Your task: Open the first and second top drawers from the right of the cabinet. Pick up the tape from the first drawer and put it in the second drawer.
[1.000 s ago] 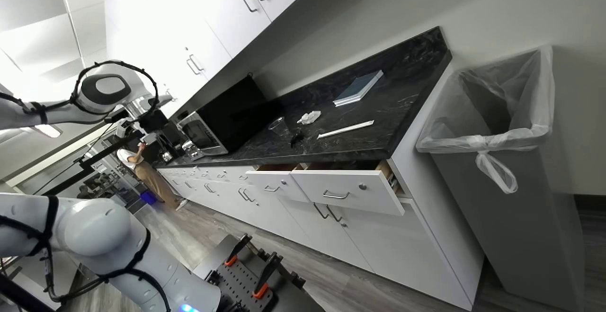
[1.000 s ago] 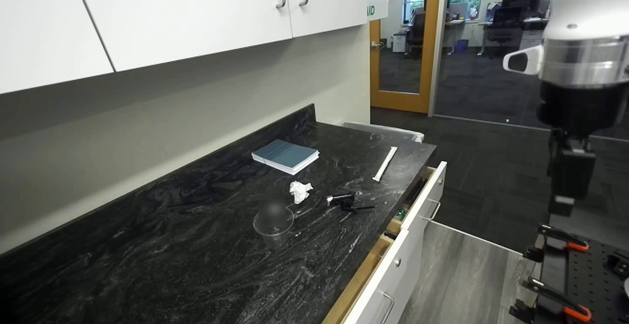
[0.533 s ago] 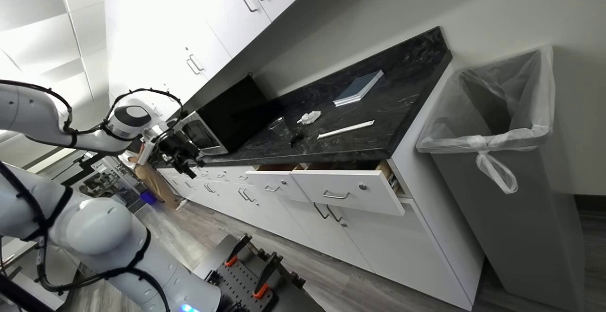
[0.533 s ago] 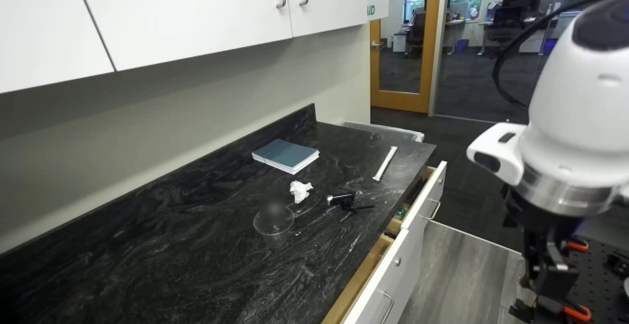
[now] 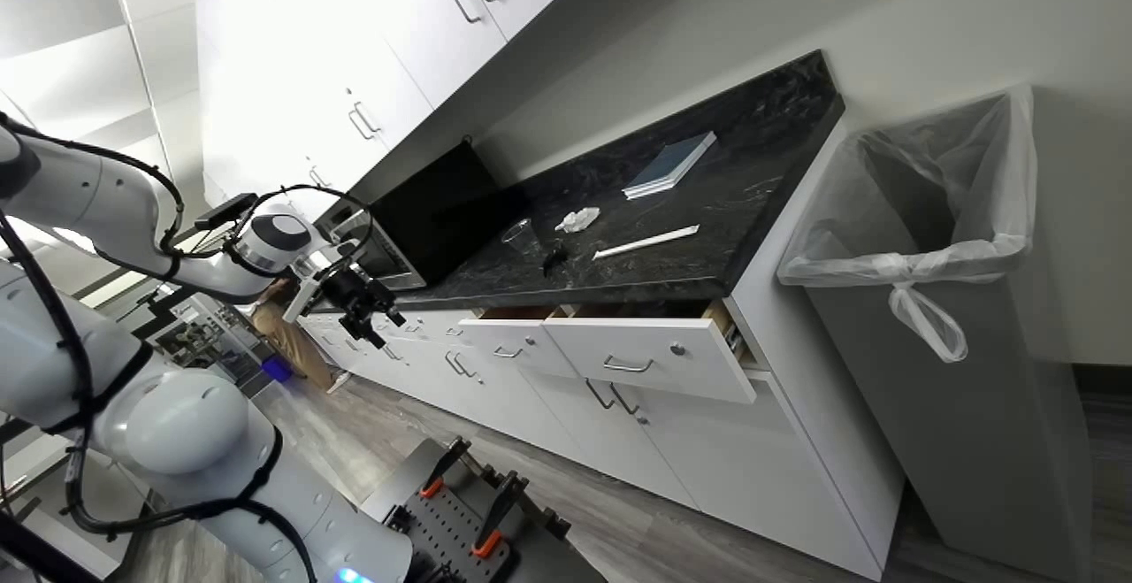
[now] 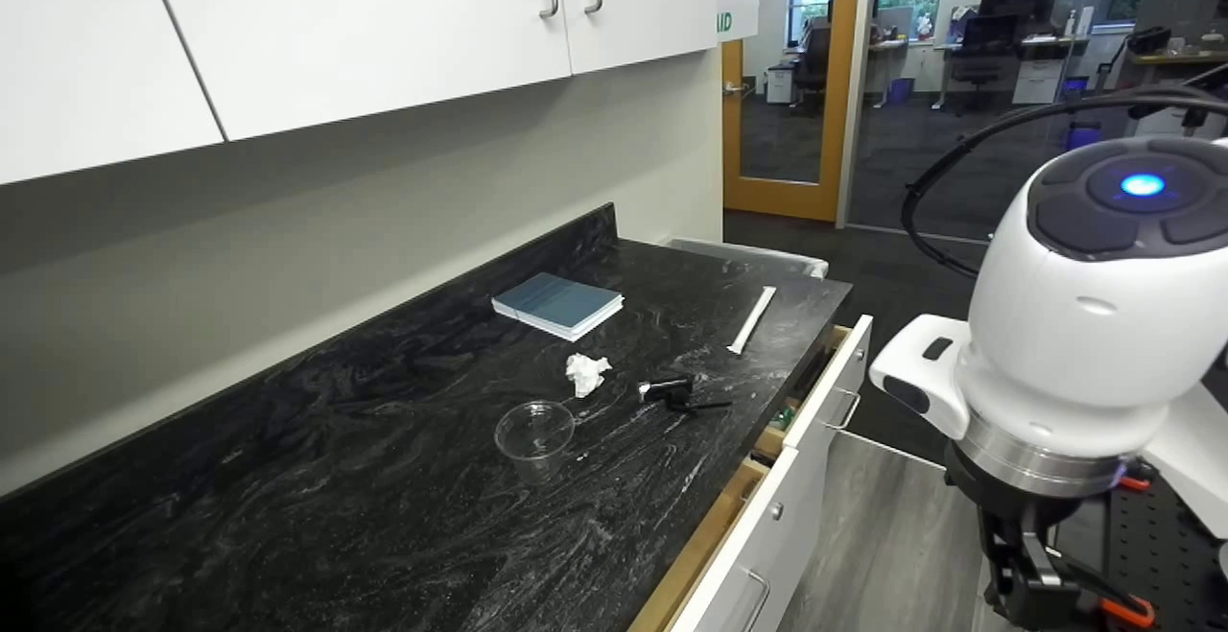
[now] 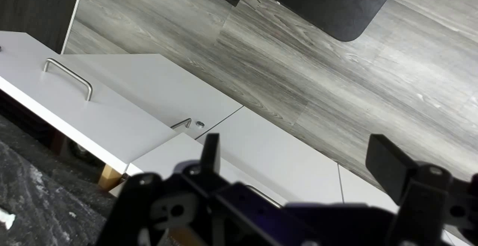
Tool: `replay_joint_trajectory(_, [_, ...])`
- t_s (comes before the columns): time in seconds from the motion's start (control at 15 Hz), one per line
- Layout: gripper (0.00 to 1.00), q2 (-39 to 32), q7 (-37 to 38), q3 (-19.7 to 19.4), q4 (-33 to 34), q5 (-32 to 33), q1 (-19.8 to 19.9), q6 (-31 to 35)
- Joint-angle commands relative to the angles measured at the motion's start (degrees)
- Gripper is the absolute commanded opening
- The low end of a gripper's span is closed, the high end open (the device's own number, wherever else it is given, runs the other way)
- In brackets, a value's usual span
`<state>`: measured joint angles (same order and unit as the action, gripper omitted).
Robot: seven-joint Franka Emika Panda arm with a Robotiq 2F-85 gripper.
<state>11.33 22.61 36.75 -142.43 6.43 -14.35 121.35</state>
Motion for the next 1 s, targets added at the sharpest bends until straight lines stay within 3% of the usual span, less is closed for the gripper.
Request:
replay_joint_trajectory(0.0, [1.0,-3.76,4.19,0.76,2.07,7.11,-2.55,-0.95])
replay_joint_trajectory(0.2, [1.0,-13.41,11.9,5.62,5.0,21.02,-5.11,-0.47])
replay_joint_trajectory(0.4, [1.0,-23.09,19.46,5.97,8.08,35.04,-10.33,-3.65])
replay_joint_trajectory(0.67, [1.0,-36.66,23.87,-0.88,14.06,47.96,-20.85,-10.65])
replay_joint_trajectory(0.93, [1.0,-50.54,32.35,-12.4,24.17,57.81,-33.07,-19.74])
